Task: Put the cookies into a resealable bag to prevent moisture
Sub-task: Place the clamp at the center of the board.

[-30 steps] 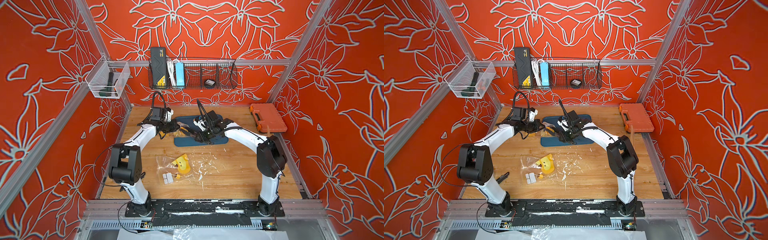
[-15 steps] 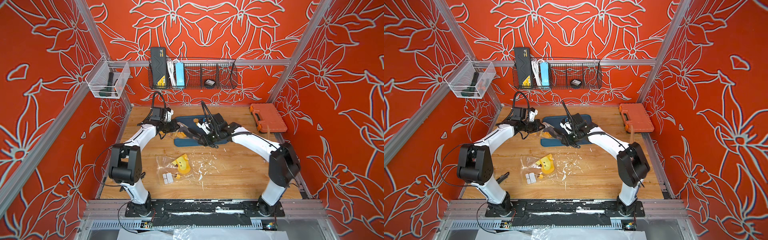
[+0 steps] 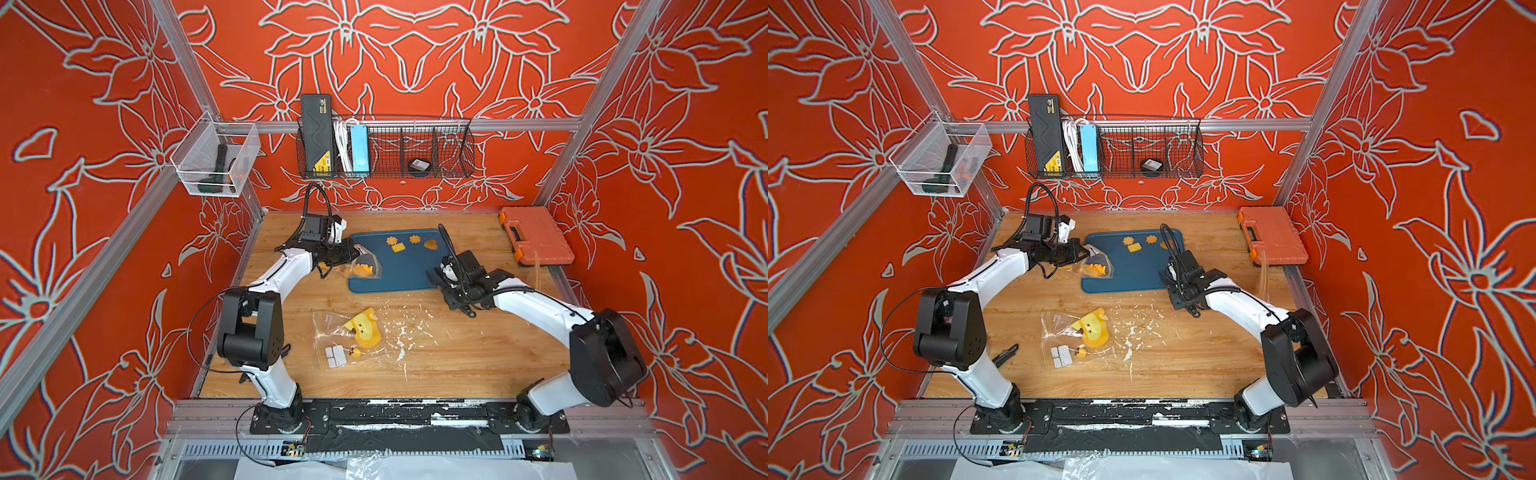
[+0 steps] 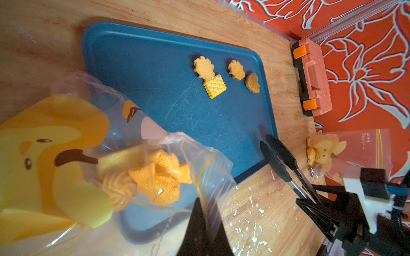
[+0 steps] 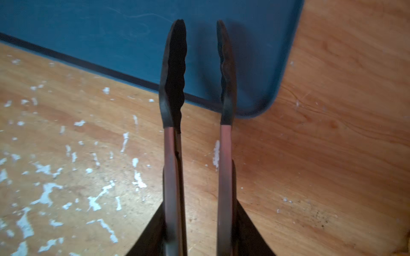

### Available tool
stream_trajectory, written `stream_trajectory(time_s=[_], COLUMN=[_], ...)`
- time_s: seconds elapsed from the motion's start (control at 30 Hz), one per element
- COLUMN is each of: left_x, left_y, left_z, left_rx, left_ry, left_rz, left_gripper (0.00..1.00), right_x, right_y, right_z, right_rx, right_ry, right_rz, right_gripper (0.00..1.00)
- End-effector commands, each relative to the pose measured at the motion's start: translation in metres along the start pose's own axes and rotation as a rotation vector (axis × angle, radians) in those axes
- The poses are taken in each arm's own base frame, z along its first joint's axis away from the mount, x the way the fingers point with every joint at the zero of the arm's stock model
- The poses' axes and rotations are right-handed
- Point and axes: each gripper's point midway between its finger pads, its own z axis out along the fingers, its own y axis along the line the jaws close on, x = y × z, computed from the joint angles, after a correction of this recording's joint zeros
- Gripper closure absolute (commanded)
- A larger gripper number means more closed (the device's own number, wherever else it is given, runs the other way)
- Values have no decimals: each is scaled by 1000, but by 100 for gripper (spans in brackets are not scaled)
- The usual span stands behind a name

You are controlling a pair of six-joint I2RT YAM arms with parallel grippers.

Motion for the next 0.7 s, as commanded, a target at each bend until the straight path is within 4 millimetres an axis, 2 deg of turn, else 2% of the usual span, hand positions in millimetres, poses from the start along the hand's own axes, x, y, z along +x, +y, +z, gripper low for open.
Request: stream_trajectory(time_s=[0.0, 0.27, 0.43, 0.67], left_x=[-12, -14, -22, -23], left_y=[-10, -18, -30, -52], left_z=[-13, -23, -40, -63], left_rx=[15, 26, 29, 45], left_ry=[-51, -72, -100, -112], left_rz=[35, 57, 70, 86], left_gripper=[100, 100, 100, 100], right_x=[-4, 10, 19, 18], right_y=[-15, -17, -14, -13], right_z=[10, 34, 43, 40], right_rx=[52, 10, -7, -20], right_ry=[-11, 73, 113, 110], right_rz=[10, -2, 0, 15], right_gripper=[57, 48, 39, 19])
